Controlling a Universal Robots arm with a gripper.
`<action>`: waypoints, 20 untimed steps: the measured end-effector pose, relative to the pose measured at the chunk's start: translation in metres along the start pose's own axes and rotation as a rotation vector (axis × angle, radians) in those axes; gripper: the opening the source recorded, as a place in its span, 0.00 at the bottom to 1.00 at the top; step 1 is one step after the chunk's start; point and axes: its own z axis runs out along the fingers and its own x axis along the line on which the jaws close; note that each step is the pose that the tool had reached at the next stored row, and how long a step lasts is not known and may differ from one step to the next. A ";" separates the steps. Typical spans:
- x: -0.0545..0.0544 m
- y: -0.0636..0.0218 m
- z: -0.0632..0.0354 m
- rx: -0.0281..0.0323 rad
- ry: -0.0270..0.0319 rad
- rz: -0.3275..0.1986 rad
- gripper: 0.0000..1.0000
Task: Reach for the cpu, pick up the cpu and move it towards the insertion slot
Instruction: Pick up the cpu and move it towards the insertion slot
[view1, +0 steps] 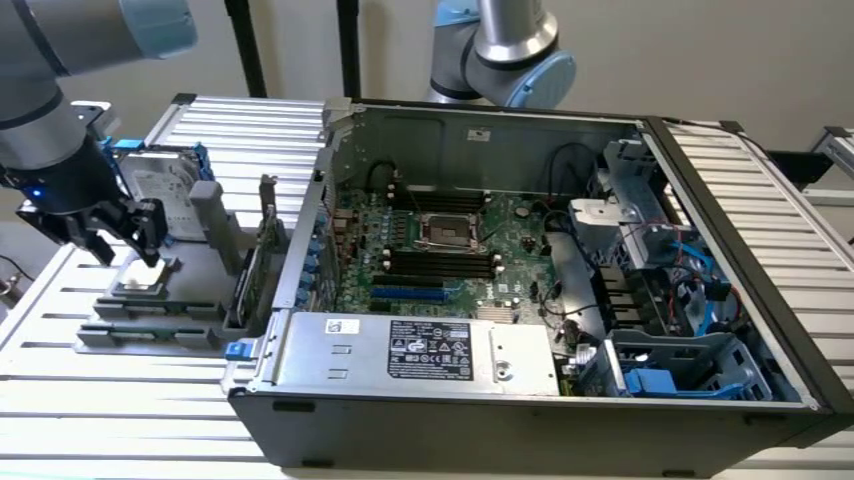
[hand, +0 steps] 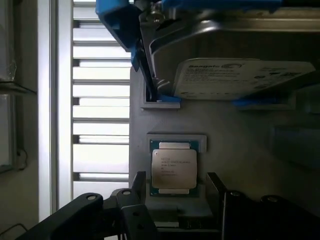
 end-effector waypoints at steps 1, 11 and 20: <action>0.000 -0.0001 0.0017 -0.0006 -0.0001 0.001 0.60; 0.000 -0.0010 0.0163 -0.0057 -0.0004 0.008 0.67; -0.001 -0.0012 0.0214 -0.0105 -0.0006 0.009 0.67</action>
